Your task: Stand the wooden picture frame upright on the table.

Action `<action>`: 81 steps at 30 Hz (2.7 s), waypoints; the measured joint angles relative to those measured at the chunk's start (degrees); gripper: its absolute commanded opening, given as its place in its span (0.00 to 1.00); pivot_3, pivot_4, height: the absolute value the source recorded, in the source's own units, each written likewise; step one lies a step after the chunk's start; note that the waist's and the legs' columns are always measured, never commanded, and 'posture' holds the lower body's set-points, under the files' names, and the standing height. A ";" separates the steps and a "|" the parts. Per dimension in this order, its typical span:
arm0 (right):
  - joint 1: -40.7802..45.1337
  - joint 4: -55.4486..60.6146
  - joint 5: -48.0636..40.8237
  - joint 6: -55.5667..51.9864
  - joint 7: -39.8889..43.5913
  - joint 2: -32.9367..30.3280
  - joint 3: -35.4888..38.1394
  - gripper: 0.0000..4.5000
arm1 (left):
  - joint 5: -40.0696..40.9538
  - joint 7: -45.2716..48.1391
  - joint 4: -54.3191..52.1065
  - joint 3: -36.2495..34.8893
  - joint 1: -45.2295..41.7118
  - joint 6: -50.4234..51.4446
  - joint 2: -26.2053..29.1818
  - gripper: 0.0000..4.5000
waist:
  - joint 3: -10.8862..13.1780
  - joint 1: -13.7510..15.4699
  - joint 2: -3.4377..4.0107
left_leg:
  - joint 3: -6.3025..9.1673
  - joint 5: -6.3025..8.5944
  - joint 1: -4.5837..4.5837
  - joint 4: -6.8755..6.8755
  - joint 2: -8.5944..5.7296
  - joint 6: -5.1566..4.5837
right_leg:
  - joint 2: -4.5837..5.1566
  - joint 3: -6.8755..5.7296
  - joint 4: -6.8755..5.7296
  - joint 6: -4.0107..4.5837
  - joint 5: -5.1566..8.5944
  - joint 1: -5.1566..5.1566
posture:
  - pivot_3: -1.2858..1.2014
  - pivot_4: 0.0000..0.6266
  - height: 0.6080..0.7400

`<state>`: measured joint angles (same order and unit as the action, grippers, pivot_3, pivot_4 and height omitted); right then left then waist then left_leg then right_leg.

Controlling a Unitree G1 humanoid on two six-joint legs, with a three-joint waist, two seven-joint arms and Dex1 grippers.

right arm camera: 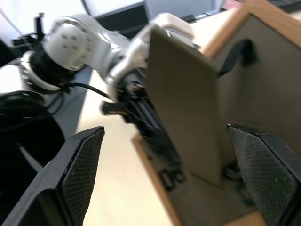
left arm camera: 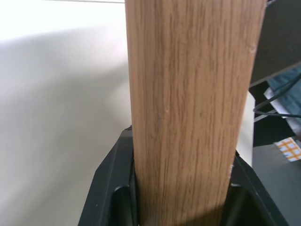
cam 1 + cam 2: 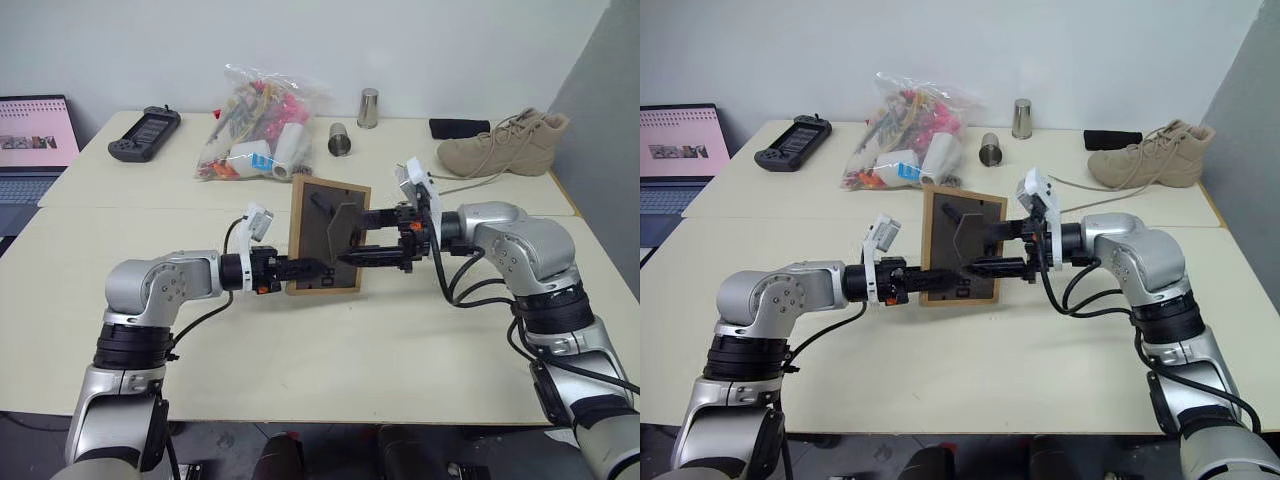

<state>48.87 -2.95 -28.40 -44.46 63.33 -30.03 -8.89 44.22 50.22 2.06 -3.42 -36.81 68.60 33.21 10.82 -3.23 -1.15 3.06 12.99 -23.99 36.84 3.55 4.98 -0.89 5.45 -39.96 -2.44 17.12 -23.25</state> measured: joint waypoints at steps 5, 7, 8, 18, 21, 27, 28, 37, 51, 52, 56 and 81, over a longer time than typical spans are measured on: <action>-4.41 -3.14 3.62 6.81 2.57 -7.07 0.60 0.99 | 4.28 -2.14 0.11 -4.12 -0.28 6.90 -0.44 0.29 | 0.01 0.00 -0.01 | 0.00 0.00 -0.02 -0.01 -0.02 0.00 | 0.01 0.01 0.03 0.00 0.00 0.00 | 0.52 0.24 1.00; -5.99 -4.17 5.72 11.78 3.83 -9.26 0.79 0.99 | 6.13 -3.16 0.42 -5.57 -0.82 10.87 -1.01 0.29 | 0.01 -0.02 -0.01 | 0.00 0.00 -0.01 -0.01 -0.01 0.00 | 0.00 0.01 0.03 -0.01 0.01 0.00 | 0.52 0.24 1.00; -7.38 -5.15 7.82 17.36 4.32 -10.63 0.99 0.99 | 7.56 -3.91 0.82 -6.90 -1.17 14.38 -1.27 0.29 | 0.01 -0.02 -0.01 | -0.01 0.00 -0.01 0.00 -0.01 0.00 | 0.00 0.01 0.02 -0.02 0.01 0.00 | 0.52 0.24 1.00; -11.61 -24.98 35.28 92.02 -11.88 -7.24 -0.21 0.99 | 30.47 -20.90 10.48 -9.68 -0.75 23.67 -2.01 0.29 | 0.01 -0.86 -0.03 | -0.02 -0.02 0.09 0.04 0.00 0.03 | 0.05 0.06 -0.08 -0.01 0.00 0.04 | 0.52 0.24 1.00; -9.34 -31.53 43.80 104.49 -20.01 -5.94 -0.86 0.99 | 38.66 -27.46 11.68 -9.79 0.30 23.65 -2.53 0.29 | 0.01 -0.87 -0.03 | -0.03 -0.13 0.12 0.06 -0.01 0.23 | 0.07 0.09 -0.11 0.00 -0.01 0.05 | 0.52 0.24 1.00; -3.25 -35.83 59.67 116.71 -35.60 -2.95 -1.51 0.99 | 56.63 -40.45 10.59 -5.96 4.92 19.79 -1.80 0.29 | 0.00 -0.89 -0.03 | 0.00 -0.15 0.19 0.08 -0.02 0.27 | 0.09 0.09 -0.21 0.00 -0.01 0.06 | 0.52 0.24 1.00; -2.86 -36.13 61.89 117.42 -37.89 -2.81 -1.60 0.99 | 59.46 -42.42 9.53 -4.71 5.89 18.26 -0.89 0.29 | 0.00 -0.79 -0.03 | 0.00 -0.16 0.19 0.08 -0.04 0.27 | 0.11 0.10 -0.21 0.01 -0.01 0.07 | 0.52 0.24 1.00; 0.79 -39.69 72.03 120.72 -50.75 -1.06 -6.16 0.62 | 66.18 -46.96 4.33 -1.05 9.67 10.30 1.01 0.29 | 0.00 -0.25 -0.03 | -0.02 -0.17 0.21 0.11 -0.10 0.29 | 0.11 0.14 -0.24 0.01 -0.01 0.09 | 0.52 0.24 1.00; 2.06 -39.51 79.45 120.11 -63.07 -1.95 -9.84 0.29 | 68.18 -42.04 -0.55 0.46 12.21 9.34 6.17 0.81 | 0.00 -0.21 -0.04 | -0.01 -0.16 0.22 0.10 -0.11 0.27 | 0.10 0.14 -0.24 0.02 -0.01 0.08 | 0.52 0.24 1.00; 2.06 -39.51 79.43 120.15 -63.31 -2.34 -10.25 0.29 | 68.18 -42.04 0.00 0.45 12.21 9.03 7.16 0.87 | 0.00 -0.21 -0.04 | 0.00 -0.16 0.22 0.10 -0.11 0.27 | 0.10 0.14 -0.24 0.02 -0.01 0.08 | 0.52 0.24 1.00; 2.05 -40.19 77.78 120.25 -63.15 -3.35 -10.90 0.29 | 68.16 -41.96 1.55 -0.62 11.79 8.07 11.71 1.00 | 0.00 -0.25 -0.04 | 0.01 -0.14 0.22 0.09 -0.10 0.23 | 0.09 0.14 -0.24 0.02 -0.01 0.08 | 0.52 0.24 1.00; 6.02 -34.01 5.19 29.70 2.37 9.21 -7.15 0.29 | -3.29 -14.51 -20.36 -1.49 21.43 -32.97 22.63 1.00 | 0.02 0.03 -0.01 | -0.11 -0.02 0.11 0.00 0.04 0.03 | 0.01 0.09 -0.03 0.03 0.00 0.02 | 0.52 0.24 1.00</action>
<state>54.89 -36.96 -23.21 -14.76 65.70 -20.82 -16.04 40.94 35.71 -18.30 -4.91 -15.38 35.63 55.83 10.85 -3.20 -1.16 2.95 12.97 -23.88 36.84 3.58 5.00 -0.89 5.54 -40.00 -2.41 17.12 -23.23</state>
